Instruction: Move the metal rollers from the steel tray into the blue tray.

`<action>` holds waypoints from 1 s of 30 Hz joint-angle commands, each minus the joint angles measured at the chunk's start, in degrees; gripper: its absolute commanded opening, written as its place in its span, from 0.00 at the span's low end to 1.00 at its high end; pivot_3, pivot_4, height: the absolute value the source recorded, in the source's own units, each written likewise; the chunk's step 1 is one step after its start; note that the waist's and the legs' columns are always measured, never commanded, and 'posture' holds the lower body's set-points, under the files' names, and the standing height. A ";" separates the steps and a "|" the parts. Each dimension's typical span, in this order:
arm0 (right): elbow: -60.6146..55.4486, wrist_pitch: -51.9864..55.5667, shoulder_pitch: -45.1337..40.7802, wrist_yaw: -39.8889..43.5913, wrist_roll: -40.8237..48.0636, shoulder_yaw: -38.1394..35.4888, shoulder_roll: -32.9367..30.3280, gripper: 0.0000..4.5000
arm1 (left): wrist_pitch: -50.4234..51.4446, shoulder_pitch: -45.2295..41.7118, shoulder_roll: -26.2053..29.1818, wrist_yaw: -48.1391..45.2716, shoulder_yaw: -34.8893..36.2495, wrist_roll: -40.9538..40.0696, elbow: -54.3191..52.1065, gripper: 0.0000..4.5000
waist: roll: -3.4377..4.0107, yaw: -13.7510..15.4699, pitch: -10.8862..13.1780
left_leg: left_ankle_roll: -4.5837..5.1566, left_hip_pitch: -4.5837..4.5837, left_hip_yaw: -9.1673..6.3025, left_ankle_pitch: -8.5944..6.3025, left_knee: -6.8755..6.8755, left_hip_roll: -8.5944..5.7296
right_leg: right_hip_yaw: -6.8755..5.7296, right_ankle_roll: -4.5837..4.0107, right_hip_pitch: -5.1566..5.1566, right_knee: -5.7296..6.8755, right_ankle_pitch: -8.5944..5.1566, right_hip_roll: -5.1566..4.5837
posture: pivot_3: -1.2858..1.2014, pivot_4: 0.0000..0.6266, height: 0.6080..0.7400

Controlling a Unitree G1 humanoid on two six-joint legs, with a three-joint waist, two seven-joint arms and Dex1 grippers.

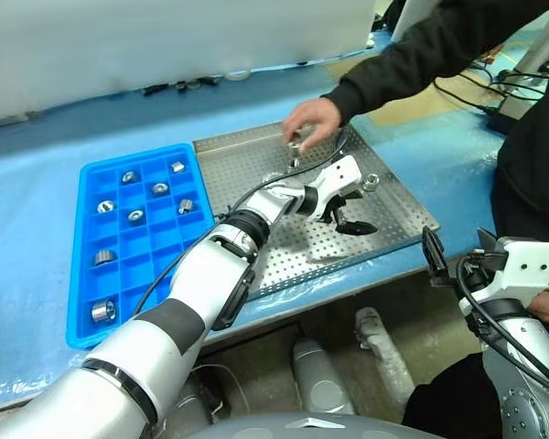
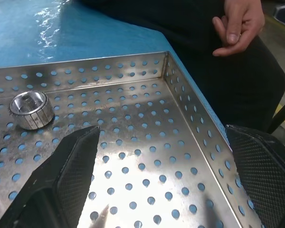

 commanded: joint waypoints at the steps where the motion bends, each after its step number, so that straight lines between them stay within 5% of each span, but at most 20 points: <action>1: -2.95 -1.18 0.02 -0.57 -0.49 0.81 0.29 1.00 | -0.44 -1.64 -1.65 -0.43 0.96 -0.03 -0.62 0.99 | 0.00 -1.05 0.00 | 0.03 -0.02 -0.07 -0.02 -0.01 -0.13 | -0.11 0.16 0.07 -0.06 0.00 -0.16 | 0.17 0.24 1.00; 11: -0.49 -1.27 -1.71 0.17 -1.66 4.01 -0.46 1.00 | -1.98 -1.27 4.99 -4.32 2.57 -0.80 -1.94 0.99 | 0.00 -4.20 0.00 | 0.43 -0.11 -0.38 -0.29 0.02 -0.39 | -0.83 0.27 0.88 -0.96 0.04 -0.54 | 0.19 0.24 1.00; 19: 2.28 -1.01 -4.26 1.78 -1.79 5.46 -1.57 1.00 | -2.29 -1.58 10.86 -2.99 4.84 -1.07 -1.98 0.99 | 0.00 -4.07 0.00 | 0.43 -0.26 -0.57 -0.28 0.04 -0.41 | -1.05 0.26 0.93 -1.01 0.05 -0.56 | 0.21 0.24 1.00; 30: 4.37 -0.97 -6.14 2.84 -2.86 7.46 -2.18 1.00 | -0.57 -0.09 11.54 21.64 3.92 4.09 0.74 0.99 | 0.00 -3.66 0.00 | 0.59 -0.63 -1.02 -0.21 0.24 -0.44 | -1.46 0.25 0.93 -1.00 0.06 -0.58 | 0.22 0.24 1.00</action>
